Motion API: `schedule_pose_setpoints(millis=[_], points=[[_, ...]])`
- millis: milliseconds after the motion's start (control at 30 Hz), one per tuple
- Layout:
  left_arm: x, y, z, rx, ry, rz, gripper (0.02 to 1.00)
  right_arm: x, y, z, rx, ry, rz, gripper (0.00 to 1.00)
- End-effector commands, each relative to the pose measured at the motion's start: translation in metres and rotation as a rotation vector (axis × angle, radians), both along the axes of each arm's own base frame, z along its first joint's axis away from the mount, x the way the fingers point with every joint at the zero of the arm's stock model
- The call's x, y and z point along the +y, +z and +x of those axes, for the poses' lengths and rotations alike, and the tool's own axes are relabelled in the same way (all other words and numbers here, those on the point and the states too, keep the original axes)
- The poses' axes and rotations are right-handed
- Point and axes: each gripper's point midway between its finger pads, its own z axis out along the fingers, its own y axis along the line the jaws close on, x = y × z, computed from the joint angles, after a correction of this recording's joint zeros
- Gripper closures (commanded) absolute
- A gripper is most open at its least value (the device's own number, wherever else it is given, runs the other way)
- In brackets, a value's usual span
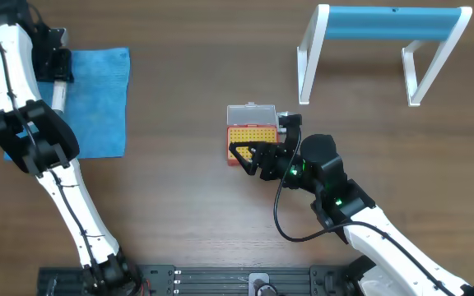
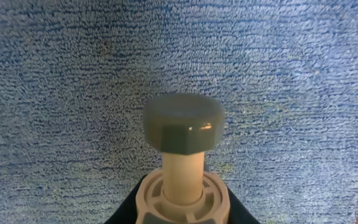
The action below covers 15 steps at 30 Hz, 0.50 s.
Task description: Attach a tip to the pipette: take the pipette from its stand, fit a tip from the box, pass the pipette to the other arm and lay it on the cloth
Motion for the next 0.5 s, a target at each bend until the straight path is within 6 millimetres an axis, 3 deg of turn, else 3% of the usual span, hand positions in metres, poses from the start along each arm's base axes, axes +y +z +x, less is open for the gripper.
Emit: schedule_pose_setpoints(millis=[33, 267, 500], points=[[0.013, 0.01, 0.01, -0.052, 0.035, 0.045, 0.989, 0.002, 0.002, 0.002, 0.002, -0.013, 0.007, 0.235], [0.021, 0.01, 0.017, -0.086, 0.082, 0.062, 0.989, 0.003, 0.01, 0.005, -0.033, -0.012, 0.027, 0.235], [0.016, -0.023, 0.004, 0.015, 0.101, 0.052, 0.987, 0.003, 0.01, 0.005, -0.034, -0.013, 0.028, 0.235]])
